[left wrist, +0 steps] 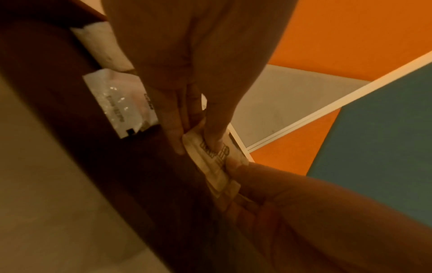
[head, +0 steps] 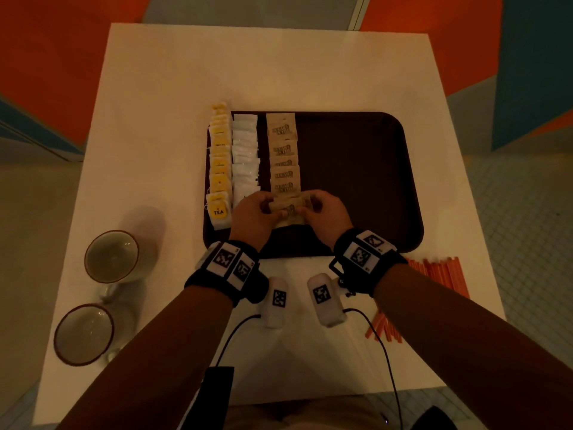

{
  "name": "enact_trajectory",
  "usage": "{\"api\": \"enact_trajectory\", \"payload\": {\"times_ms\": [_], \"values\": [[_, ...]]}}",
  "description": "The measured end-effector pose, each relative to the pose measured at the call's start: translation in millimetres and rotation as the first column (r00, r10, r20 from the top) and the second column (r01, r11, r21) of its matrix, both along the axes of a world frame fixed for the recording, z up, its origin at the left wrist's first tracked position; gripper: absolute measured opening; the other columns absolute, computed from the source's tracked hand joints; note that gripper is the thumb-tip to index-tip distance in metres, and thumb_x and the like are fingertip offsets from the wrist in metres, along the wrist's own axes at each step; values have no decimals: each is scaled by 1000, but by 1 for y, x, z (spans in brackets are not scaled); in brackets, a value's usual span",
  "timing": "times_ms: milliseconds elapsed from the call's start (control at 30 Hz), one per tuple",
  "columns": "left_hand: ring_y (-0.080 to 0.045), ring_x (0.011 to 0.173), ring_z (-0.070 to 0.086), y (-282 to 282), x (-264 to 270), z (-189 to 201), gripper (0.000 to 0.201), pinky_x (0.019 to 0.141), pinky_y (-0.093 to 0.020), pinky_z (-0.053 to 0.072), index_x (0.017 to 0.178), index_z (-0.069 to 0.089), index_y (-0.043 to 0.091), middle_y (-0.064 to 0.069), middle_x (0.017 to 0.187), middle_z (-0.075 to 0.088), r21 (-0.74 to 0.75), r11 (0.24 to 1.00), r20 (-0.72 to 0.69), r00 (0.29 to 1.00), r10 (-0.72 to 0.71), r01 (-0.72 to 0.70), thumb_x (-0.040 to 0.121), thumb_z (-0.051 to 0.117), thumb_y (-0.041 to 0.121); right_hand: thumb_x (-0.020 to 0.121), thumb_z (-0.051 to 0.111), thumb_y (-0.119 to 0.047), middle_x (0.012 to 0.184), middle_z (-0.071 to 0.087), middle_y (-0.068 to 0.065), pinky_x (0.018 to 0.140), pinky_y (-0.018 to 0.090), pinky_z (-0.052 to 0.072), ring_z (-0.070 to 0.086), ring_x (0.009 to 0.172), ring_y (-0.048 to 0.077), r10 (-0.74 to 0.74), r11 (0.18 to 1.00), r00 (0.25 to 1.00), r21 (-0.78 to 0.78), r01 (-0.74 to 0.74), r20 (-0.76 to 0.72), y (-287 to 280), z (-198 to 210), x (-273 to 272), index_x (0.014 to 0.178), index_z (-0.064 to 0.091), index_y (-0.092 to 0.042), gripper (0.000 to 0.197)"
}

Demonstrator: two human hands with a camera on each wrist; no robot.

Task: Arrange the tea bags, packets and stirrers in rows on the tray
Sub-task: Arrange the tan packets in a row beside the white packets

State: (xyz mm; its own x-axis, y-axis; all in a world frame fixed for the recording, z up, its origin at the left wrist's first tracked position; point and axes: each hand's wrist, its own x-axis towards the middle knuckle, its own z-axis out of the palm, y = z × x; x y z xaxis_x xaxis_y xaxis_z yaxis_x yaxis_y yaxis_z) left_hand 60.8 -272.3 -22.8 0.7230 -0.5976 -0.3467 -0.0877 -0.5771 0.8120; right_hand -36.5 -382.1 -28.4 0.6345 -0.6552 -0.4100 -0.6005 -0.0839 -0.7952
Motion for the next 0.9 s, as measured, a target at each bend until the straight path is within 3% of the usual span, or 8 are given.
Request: {"api": "enact_trajectory", "payload": {"times_ms": [100, 267, 400, 567, 733, 900], "values": [[-17, 95, 60, -9, 9, -4, 38, 87, -33, 51, 115, 62, 12, -6, 108, 66, 95, 994, 51, 997, -65, 60, 80, 71, 24, 89, 59, -18, 118, 59, 11, 92, 31, 48, 58, 106, 22, 64, 991, 995, -114, -72, -72, -8, -5, 10, 115, 61, -12, 27], [-18, 102, 60, -14, 15, -4, 43, 87, -29, 49, 123, 56, 14, -4, 116, 62, 194, 974, 99, 985, -138, 117, 82, 68, 22, 89, 58, -13, 111, 63, 7, 86, 23, 44, 60, 100, 18, 113, 985, 989, -124, -124, -91, -15, -3, 16, 119, 62, -16, 31], [-15, 103, 59, -15, 11, 6, 35, 89, -28, 49, 120, 58, 15, -2, 117, 62, 135, 976, 113, 976, -184, 168, 85, 63, 14, 88, 60, -19, 102, 51, 5, 78, 21, 45, 56, 91, 16, 127, 971, 980, -182, -154, -152, -16, -1, 14, 119, 60, -20, 32], [-20, 108, 59, -9, 7, 14, 32, 93, -33, 49, 120, 59, 13, -6, 119, 63, 104, 975, 153, 966, -210, 195, 89, 57, 9, 82, 66, -15, 110, 50, 5, 71, 20, 44, 53, 92, 14, 59, 989, 983, -122, -81, -175, -15, -2, 1, 117, 51, -16, 38], [-26, 120, 51, -3, -1, 14, 38, 97, -26, 39, 128, 52, 5, -14, 132, 52, 174, 933, 212, 913, -347, 314, 90, 51, 0, 80, 67, -8, 83, 51, -2, 60, 19, 43, 49, 70, 9, 60, 997, 988, -34, -65, -141, -5, 0, -16, 93, 49, -15, 24], [-30, 125, 45, -10, -2, 10, 39, 105, -34, 35, 128, 52, 2, -16, 138, 46, 284, 863, 257, 834, -489, 418, 89, 51, 1, 87, 55, -3, 80, 54, 0, 54, 12, 41, 51, 67, 4, 55, 998, 987, -16, -58, -149, 0, -2, -22, 94, 52, -9, 10]]}}
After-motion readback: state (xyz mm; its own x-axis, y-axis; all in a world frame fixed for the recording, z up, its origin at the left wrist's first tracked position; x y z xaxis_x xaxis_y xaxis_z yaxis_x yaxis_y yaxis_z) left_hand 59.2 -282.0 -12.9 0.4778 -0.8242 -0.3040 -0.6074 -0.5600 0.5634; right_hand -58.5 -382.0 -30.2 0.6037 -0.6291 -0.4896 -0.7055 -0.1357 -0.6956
